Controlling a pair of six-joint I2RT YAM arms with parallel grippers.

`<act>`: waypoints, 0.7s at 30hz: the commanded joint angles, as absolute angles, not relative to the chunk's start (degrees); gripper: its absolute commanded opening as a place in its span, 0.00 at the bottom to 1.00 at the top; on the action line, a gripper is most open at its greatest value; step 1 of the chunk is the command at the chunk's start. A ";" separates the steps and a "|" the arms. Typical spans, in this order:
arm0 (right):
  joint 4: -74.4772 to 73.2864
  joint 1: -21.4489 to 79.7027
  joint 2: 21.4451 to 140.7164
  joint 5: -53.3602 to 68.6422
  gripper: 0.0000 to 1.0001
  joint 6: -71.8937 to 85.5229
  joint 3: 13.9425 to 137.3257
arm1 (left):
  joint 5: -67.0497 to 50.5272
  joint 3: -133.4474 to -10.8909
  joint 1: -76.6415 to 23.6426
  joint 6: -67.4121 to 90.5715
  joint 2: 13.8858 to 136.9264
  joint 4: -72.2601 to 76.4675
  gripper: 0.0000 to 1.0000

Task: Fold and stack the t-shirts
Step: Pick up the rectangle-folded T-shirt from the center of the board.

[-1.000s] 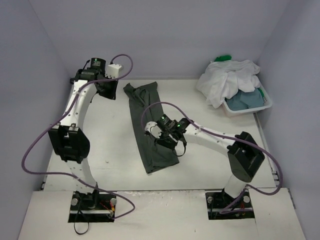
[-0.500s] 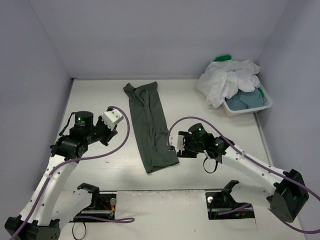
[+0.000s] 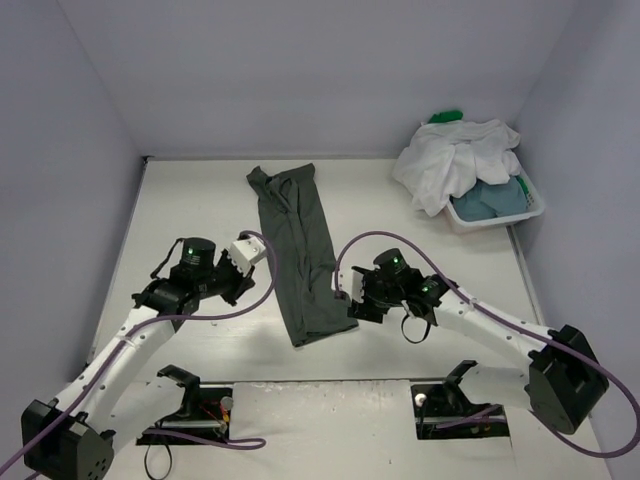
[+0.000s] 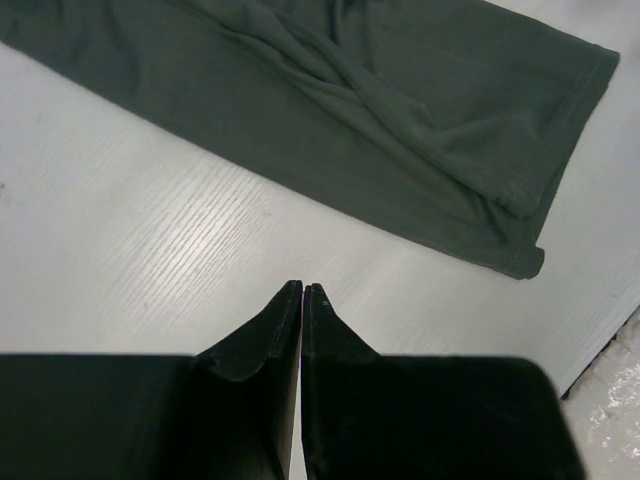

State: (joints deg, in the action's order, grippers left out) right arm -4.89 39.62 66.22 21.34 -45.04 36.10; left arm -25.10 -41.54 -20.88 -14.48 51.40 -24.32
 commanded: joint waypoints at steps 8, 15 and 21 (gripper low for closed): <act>-8.25 39.81 74.09 25.84 0.58 -40.87 42.18 | -33.75 -41.75 -29.16 -17.40 54.31 -23.38 0.09; -10.11 39.90 75.93 26.63 0.57 -39.64 44.47 | -28.31 -44.56 -38.66 -18.89 59.85 -24.43 0.14; -10.11 39.99 76.82 26.11 0.57 -38.58 45.44 | -23.30 -45.61 -43.68 -19.95 65.21 -23.12 0.14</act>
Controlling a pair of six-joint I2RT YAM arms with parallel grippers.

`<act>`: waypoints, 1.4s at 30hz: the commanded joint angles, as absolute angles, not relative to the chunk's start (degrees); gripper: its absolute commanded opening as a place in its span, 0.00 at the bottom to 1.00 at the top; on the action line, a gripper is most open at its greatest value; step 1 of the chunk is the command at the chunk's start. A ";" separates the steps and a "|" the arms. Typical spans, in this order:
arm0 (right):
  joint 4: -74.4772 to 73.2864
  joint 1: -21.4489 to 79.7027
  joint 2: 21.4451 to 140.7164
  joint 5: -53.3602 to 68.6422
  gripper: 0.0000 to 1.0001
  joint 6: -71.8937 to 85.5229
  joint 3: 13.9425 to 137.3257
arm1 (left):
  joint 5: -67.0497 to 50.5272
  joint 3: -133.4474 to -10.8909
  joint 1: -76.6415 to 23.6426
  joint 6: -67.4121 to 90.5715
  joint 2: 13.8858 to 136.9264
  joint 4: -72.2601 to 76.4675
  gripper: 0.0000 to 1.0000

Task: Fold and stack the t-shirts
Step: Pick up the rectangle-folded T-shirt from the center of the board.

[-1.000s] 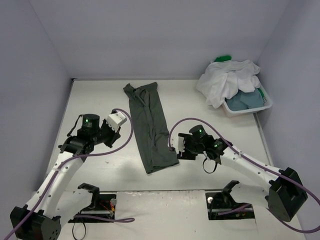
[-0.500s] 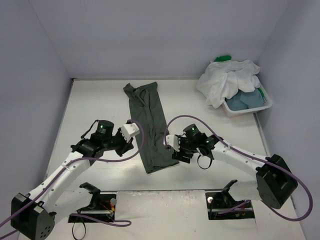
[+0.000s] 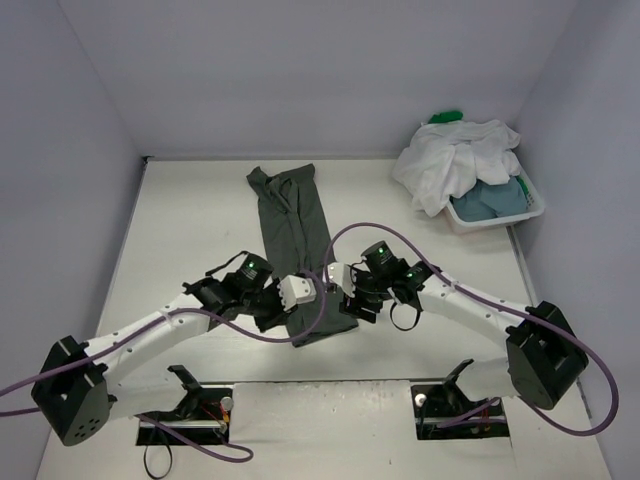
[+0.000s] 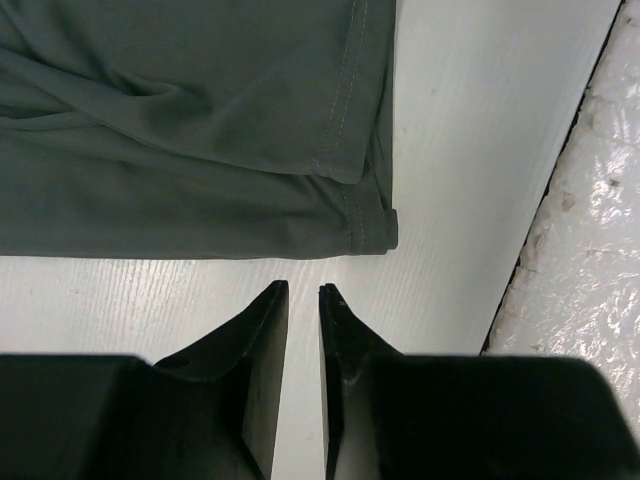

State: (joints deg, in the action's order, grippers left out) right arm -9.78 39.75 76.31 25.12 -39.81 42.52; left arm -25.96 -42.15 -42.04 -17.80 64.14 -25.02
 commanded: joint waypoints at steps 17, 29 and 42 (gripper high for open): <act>-5.71 39.81 73.04 23.82 0.57 -33.22 43.86 | -21.53 -69.37 -27.79 -17.49 64.63 -31.67 0.13; -9.13 40.34 75.58 23.38 0.58 -33.57 44.56 | -31.46 -46.24 -24.34 -6.32 52.65 -21.62 0.04; -9.85 60.19 83.05 7.48 0.63 -41.39 50.01 | -26.38 -38.76 -25.67 -9.49 48.17 -18.11 0.00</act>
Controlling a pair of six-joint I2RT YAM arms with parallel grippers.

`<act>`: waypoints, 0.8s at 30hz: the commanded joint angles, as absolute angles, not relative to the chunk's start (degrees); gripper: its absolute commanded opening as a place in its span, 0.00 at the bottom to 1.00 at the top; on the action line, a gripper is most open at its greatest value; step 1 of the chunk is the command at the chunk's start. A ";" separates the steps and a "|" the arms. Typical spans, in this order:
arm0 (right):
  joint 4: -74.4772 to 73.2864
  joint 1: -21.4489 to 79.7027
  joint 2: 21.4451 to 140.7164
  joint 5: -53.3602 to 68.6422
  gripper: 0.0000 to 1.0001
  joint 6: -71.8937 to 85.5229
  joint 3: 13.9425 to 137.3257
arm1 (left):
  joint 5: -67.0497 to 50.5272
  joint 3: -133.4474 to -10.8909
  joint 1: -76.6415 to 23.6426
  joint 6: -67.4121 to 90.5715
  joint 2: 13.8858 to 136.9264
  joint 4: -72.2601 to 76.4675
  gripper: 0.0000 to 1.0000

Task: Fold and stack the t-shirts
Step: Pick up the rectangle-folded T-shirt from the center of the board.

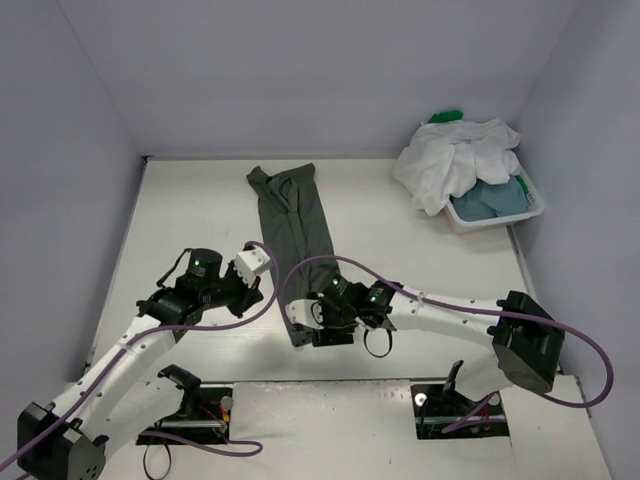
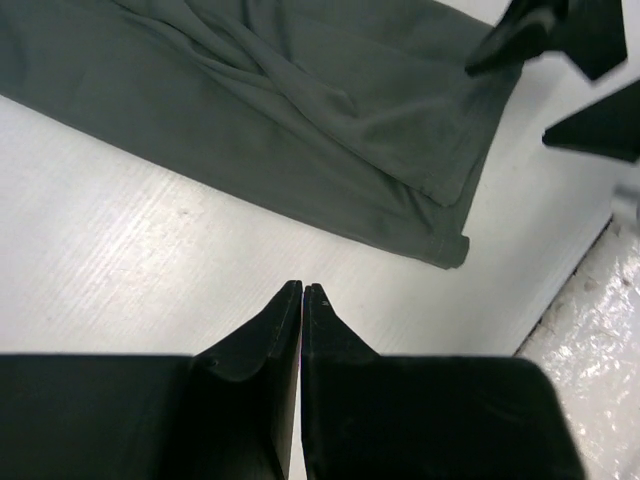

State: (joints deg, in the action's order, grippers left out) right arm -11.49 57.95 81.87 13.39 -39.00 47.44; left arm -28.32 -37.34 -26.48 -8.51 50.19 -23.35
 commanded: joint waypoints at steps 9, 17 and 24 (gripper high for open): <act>-3.25 64.78 90.43 0.18 0.63 -43.42 47.90 | -22.85 -43.33 -18.20 -9.76 47.90 -22.15 0.00; -2.46 64.78 93.60 2.72 0.63 -43.24 48.25 | -25.31 -45.27 -9.50 -8.27 45.18 -22.32 0.00; -2.81 64.78 96.68 5.36 0.56 -42.98 48.52 | -27.59 -45.53 -5.81 -7.74 45.09 -23.65 0.00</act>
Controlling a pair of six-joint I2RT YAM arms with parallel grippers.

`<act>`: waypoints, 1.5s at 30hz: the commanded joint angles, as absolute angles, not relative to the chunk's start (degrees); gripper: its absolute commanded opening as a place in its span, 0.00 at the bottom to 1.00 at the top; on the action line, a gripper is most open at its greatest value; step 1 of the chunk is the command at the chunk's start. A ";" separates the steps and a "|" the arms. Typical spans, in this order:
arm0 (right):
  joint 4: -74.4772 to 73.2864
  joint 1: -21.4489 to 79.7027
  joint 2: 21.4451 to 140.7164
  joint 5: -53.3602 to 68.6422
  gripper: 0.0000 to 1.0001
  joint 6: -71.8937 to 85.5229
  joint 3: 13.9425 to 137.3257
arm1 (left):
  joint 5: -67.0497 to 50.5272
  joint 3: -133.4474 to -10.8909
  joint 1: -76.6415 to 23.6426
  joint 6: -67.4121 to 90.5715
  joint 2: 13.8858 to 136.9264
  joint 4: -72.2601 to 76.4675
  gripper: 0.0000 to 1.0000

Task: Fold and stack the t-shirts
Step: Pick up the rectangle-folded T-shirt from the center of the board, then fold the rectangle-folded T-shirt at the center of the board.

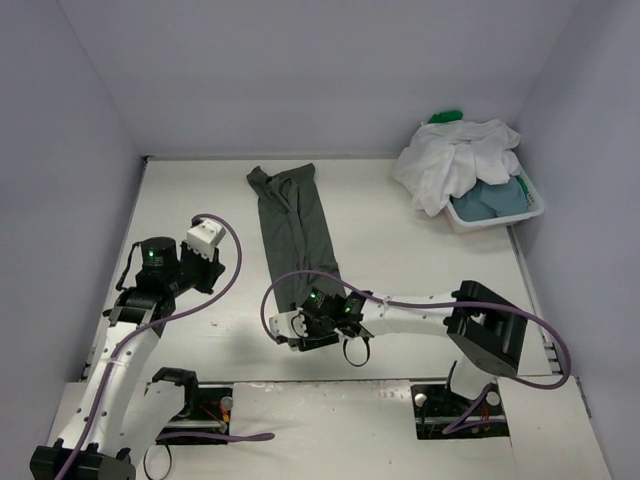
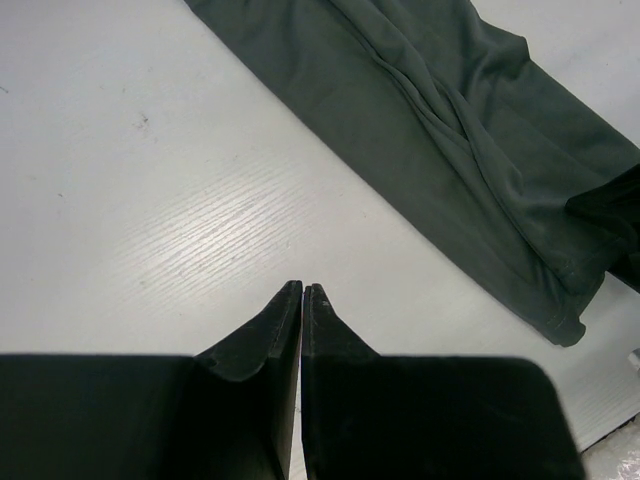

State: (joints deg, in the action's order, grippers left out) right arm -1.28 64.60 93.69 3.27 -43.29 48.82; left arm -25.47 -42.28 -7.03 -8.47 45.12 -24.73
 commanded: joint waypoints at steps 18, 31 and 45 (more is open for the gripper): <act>-10.35 65.92 95.45 11.68 0.02 -42.54 52.02 | -28.65 -45.26 -4.13 -6.94 45.53 -22.50 0.00; -22.93 70.05 87.46 21.61 0.00 -41.48 59.93 | -28.56 -45.61 -2.81 -6.50 45.18 -22.59 0.00; -25.66 64.53 89.55 26.18 0.00 -47.55 67.30 | -29.62 -45.70 -0.97 -6.15 45.53 -22.68 0.00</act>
State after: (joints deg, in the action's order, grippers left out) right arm -25.21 68.07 88.73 23.20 -45.01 62.35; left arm -28.29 -42.33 -1.72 -6.98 45.36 -24.99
